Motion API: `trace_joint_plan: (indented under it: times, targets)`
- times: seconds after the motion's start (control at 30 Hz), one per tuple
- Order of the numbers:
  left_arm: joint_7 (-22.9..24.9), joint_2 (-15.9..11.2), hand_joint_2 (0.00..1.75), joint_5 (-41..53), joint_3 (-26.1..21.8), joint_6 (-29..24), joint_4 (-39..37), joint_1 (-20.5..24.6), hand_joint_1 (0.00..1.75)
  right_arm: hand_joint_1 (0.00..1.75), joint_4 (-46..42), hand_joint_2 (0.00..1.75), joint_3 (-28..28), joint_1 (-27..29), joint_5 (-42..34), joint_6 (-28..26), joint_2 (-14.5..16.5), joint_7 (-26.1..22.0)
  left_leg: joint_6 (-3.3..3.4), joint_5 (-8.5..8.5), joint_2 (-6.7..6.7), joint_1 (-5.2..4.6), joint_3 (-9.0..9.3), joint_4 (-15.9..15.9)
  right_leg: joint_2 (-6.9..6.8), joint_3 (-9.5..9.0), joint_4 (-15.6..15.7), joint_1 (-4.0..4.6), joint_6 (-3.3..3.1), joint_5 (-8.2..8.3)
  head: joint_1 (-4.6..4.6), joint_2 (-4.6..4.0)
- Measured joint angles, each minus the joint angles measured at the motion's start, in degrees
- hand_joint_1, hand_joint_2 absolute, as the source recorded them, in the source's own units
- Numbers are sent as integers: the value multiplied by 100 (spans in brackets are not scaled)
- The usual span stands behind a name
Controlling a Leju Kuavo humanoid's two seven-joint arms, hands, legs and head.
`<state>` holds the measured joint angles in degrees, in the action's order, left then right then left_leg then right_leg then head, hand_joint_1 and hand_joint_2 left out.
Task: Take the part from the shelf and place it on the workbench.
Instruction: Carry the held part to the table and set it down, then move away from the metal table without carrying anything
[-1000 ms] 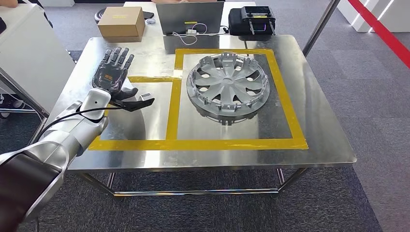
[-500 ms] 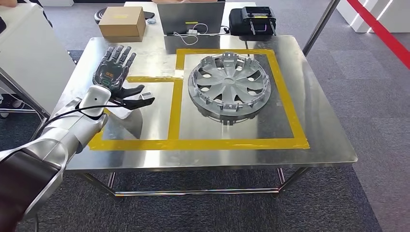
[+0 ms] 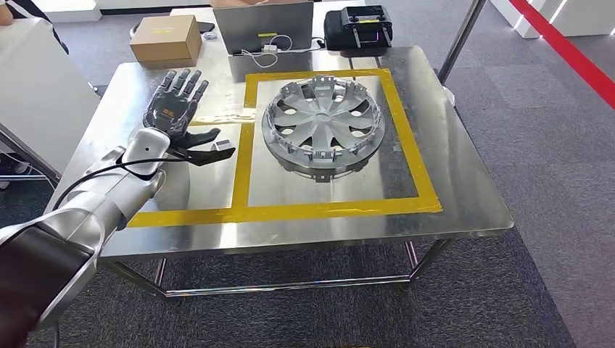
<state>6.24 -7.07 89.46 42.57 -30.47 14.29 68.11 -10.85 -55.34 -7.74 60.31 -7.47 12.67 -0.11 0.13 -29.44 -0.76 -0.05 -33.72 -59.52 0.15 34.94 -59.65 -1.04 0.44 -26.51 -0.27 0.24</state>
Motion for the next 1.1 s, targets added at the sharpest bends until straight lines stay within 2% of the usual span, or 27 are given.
trace_joint_plan:
  times: [0.03,0.1,0.13,0.17,0.2,0.23,0.3,0.33,0.37,0.4,0.47,0.5,0.53,0.6,0.63,0.67,0.7,0.73,0.77,0.8,0.83,0.87,0.9,0.97,1.0,1.03,1.1]
  targets:
    - [-1,-4,0,0,0,2,-1,3,0,0,-1,0,0,-1,-2,2,2,0,-29,-164,18,9,-74,-183,0,31,11,-13,-46,32,-10,0]
    - [-1,-7,0,1,1,9,-2,-4,0,0,-1,0,0,3,-4,5,2,1,-77,-614,44,22,-326,-855,0,117,12,-15,-102,98,-27,0]
    - [2,-5,0,2,3,14,-2,-18,0,0,-1,0,0,6,-5,7,2,2,-90,-779,47,26,-443,-1195,0,168,11,-14,-113,136,-29,0]
    - [5,-4,0,2,4,19,-3,-35,0,0,-1,0,0,8,-5,10,1,2,-95,-841,47,26,-496,-1401,0,221,11,-13,-115,179,-28,0]
    - [10,-4,0,2,7,21,-3,-49,0,0,-1,0,0,9,-3,14,1,2,-92,-781,47,26,-446,-1399,1,272,10,-12,-111,223,-29,0]
    - [19,-4,0,2,10,23,-3,-58,0,0,-1,0,0,8,-2,17,1,2,-83,-633,48,26,-292,-1196,1,321,10,-12,-101,267,-29,0]
    - [39,-5,0,2,13,22,-1,-53,0,0,-1,0,1,3,4,21,2,7,-52,-350,67,19,223,-413,7,399,8,-6,-64,356,-30,0]
    - [47,-7,0,2,12,20,2,-49,0,0,-1,0,2,0,8,22,2,12,-39,-289,83,10,430,-81,11,424,13,-1,-34,402,-26,0]
    - [51,-9,0,2,11,17,5,-47,0,0,-1,0,2,-4,11,22,2,18,-26,-278,99,-3,553,139,15,440,21,2,2,449,-28,0]
    - [51,-14,0,2,10,17,8,-48,0,0,-1,0,2,-6,12,23,2,24,-9,-288,109,-20,582,224,18,449,38,3,42,500,-32,0]
    - [51,-12,0,2,9,26,9,-55,0,0,0,0,2,0,5,24,2,30,60,-188,96,-20,496,239,26,475,81,-2,120,575,-47,0]
    - [51,-7,0,3,9,35,9,-55,0,0,1,0,2,3,1,25,2,32,112,-117,84,-8,441,249,29,515,41,-3,152,494,-45,0]
    - [51,-1,0,3,9,44,9,-55,0,0,1,0,2,7,0,26,1,33,157,-38,71,8,375,265,31,576,-90,-2,178,310,-38,0]
    - [51,5,0,8,8,55,9,-60,0,0,1,0,2,6,1,27,-4,33,217,106,54,15,219,268,27,751,-719,-1,216,-283,-21,0]
    - [51,5,0,9,8,55,9,-71,0,0,1,0,2,7,1,28,-7,33,226,173,46,10,136,265,27,823,-1108,0,230,-507,-18,0]
    - [51,6,0,11,8,55,9,-85,0,0,1,0,2,6,1,28,-10,33,230,237,39,3,54,262,27,856,-1429,3,237,-616,-19,0]
    - [51,6,0,11,8,56,9,-100,0,0,1,0,2,6,1,28,-11,33,228,299,33,-4,-25,258,27,800,-1583,6,232,-584,-19,0]
    - [51,6,0,11,8,56,9,-113,0,0,1,0,2,6,2,29,-13,33,223,354,29,-10,-97,254,26,644,-1518,8,214,-464,-19,0]
    - [51,5,0,11,7,57,9,-121,0,0,0,0,2,4,7,31,-15,33,214,407,26,-16,-159,249,26,386,-1244,14,182,-331,-19,0]
    - [50,3,0,10,2,57,9,-124,0,0,0,0,3,0,15,33,-19,33,200,455,24,-27,-211,243,24,42,-823,26,144,-259,-19,0]
    - [50,-1,0,8,-4,57,9,-124,0,0,-1,0,5,-8,27,37,-22,34,181,495,20,-37,-249,234,16,-279,-375,38,112,-266,-22,0]
    - [48,-9,0,6,-10,57,9,-124,0,0,-1,0,7,-16,40,42,-25,34,155,539,14,-44,-273,228,11,-511,-25,53,84,-309,-25,0]
    - [45,-18,0,4,-15,57,9,-125,0,0,-1,0,10,-24,50,48,-28,35,123,584,6,-43,-290,228,6,-637,184,72,56,-356,-27,0]
    - [27,-32,0,4,-17,54,9,-133,0,0,-1,0,14,-26,67,63,-31,37,57,657,2,-27,-318,236,-2,-619,276,78,-10,-315,-19,0]
    - [14,-36,0,4,-17,51,9,-137,0,0,-1,0,15,-28,73,70,-32,38,21,603,15,-18,-355,203,-9,-578,286,69,-54,-258,-14,0]
    - [2,-43,0,4,-18,53,9,-141,0,0,-1,0,18,-31,79,77,-32,39,-13,451,31,-8,-415,89,-17,-521,299,53,-89,-190,-15,0]
    - [-11,-56,0,4,-19,84,8,-150,0,0,-1,0,25,-33,86,84,-31,38,-78,-91,53,17,-616,-491,-24,-358,304,36,-128,-44,-26,0]
